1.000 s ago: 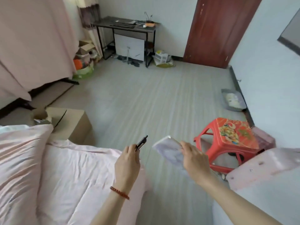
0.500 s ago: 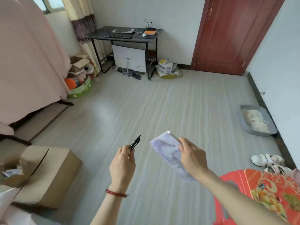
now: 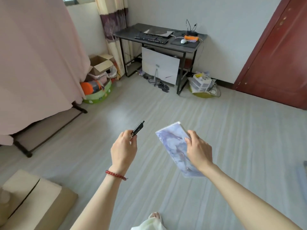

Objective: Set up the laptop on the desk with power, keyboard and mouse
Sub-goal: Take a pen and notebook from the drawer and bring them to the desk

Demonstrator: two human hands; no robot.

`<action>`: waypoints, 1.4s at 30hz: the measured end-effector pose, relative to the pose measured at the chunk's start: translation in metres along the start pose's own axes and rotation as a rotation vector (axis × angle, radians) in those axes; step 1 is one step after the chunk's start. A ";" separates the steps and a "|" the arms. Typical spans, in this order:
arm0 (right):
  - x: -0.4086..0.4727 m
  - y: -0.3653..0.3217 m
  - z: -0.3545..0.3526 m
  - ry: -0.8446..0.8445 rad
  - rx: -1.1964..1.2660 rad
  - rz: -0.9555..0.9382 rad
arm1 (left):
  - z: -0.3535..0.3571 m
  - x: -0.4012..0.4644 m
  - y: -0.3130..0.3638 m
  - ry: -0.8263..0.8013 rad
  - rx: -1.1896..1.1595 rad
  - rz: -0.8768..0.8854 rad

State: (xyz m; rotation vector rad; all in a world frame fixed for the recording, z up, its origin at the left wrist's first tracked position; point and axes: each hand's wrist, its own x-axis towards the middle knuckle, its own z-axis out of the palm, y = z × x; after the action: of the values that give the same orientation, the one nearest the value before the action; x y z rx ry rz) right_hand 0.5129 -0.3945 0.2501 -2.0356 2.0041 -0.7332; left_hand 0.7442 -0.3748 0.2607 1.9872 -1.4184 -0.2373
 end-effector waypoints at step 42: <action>1.264 -0.200 0.393 0.041 0.585 0.302 | 0.356 1.229 -0.003 0.052 -0.231 -0.245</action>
State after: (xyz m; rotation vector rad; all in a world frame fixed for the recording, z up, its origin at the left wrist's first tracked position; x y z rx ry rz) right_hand 0.8262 -1.6952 0.2715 -1.3653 1.7751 -1.1298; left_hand 1.0465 -1.6183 0.2710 1.9560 -1.0618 -0.4344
